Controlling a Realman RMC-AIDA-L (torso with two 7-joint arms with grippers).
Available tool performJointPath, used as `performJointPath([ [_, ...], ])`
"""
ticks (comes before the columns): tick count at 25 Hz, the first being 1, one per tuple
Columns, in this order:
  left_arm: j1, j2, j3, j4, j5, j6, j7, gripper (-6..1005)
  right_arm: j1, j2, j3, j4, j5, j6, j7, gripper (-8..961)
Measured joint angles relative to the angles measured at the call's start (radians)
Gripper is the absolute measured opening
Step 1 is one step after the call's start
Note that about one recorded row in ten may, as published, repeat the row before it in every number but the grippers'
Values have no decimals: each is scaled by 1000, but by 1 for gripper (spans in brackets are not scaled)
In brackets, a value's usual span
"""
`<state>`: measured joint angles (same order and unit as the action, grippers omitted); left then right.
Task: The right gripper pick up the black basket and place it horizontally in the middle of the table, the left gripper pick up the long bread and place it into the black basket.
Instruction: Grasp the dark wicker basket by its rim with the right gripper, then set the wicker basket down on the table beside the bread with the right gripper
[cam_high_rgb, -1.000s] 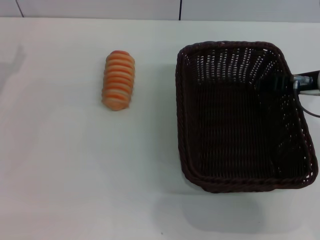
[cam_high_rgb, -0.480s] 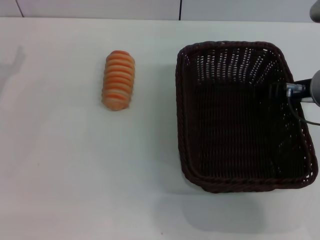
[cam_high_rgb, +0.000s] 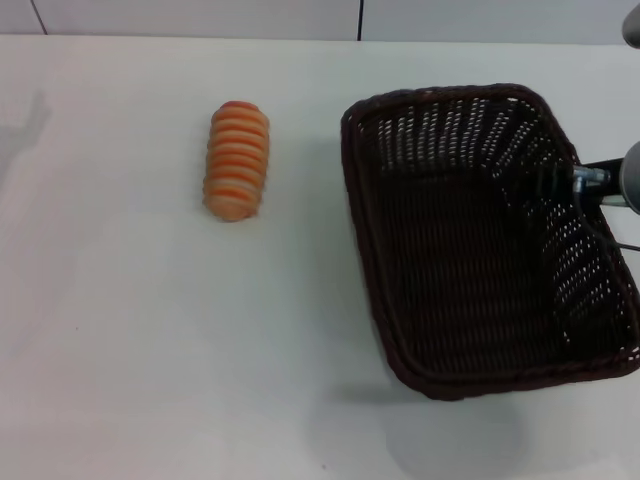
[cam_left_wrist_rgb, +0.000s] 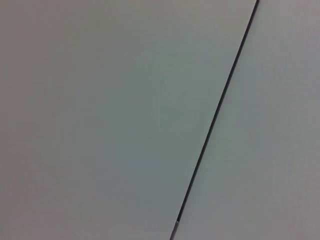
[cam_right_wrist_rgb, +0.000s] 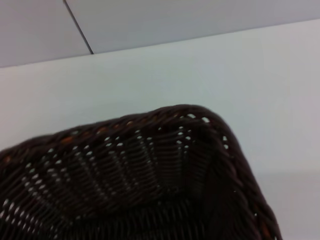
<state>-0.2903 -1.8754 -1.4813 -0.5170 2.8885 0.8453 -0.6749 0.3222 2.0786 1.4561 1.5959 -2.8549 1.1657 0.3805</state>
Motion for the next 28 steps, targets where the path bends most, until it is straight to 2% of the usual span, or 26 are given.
performJointPath([
  [9,-3,2,-1,-7,0,-1,1,829,5,-2,-5,16,4,-23,-36,393],
  [16,0,7,-1,-25,0,-2,-1,829,23,-3,20,39,7,-102,-191,334],
  [18,1,8,-1,-33,0,-6,-1,830,44,-4,62,41,34,-120,-265,288],
  [21,4,9,0,-48,0,-10,-2,830,62,-5,103,43,85,-116,-330,277],
  [23,8,9,0,-56,0,-11,-5,830,96,-6,184,49,190,-75,-437,270],
  [27,16,9,0,-74,0,-26,-7,830,125,-7,255,53,280,-32,-547,255],
  [28,17,9,-1,-77,0,-36,-7,830,148,-8,305,38,332,-2,-619,251],
])
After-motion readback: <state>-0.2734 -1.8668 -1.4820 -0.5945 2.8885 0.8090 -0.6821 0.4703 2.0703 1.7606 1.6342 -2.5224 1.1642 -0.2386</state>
